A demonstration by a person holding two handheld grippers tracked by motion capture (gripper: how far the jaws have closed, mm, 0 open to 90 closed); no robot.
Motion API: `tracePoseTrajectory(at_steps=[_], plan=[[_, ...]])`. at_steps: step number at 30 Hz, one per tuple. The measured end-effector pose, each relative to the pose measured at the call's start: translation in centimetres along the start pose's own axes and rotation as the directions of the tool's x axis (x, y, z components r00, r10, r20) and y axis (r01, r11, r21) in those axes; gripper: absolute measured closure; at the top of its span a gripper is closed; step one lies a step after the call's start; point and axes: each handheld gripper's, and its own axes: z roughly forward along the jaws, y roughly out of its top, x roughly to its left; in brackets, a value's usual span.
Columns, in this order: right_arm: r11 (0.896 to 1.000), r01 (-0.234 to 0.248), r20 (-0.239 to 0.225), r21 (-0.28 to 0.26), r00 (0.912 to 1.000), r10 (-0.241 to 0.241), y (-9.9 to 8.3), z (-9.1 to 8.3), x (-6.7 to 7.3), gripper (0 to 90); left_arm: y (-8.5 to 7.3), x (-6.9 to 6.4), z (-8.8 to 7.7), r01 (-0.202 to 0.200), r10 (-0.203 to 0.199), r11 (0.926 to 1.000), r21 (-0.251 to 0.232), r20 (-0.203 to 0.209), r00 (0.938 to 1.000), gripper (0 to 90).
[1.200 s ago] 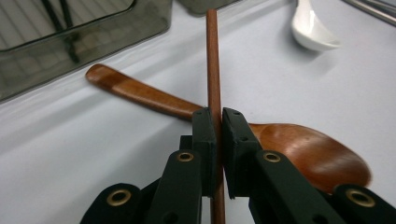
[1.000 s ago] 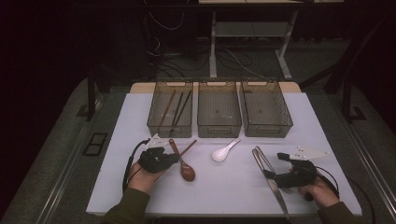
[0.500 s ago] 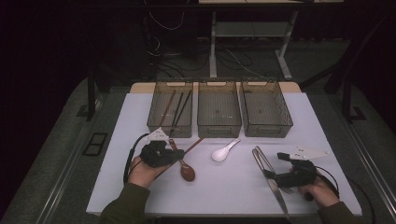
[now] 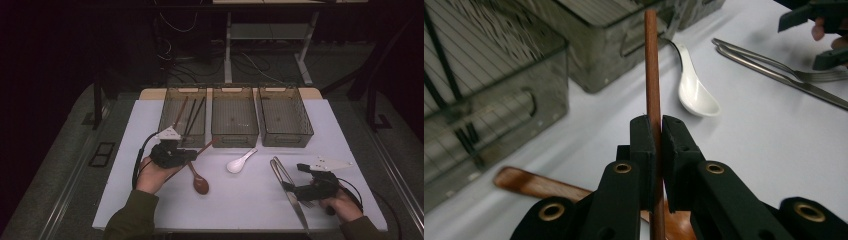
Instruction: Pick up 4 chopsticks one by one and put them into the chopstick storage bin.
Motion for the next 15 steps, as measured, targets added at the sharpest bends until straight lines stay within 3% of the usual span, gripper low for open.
tracePoseTrajectory(at_steps=[15], plan=[[1.0, -0.006, 0.004, 0.004, 1.0, 0.006, 0.0, 0.0, -0.1, 9.8, 3.6, 1.8, 0.4, -0.025, 0.024, 0.9988, -0.041, -0.033, 0.9992, 83.7]])
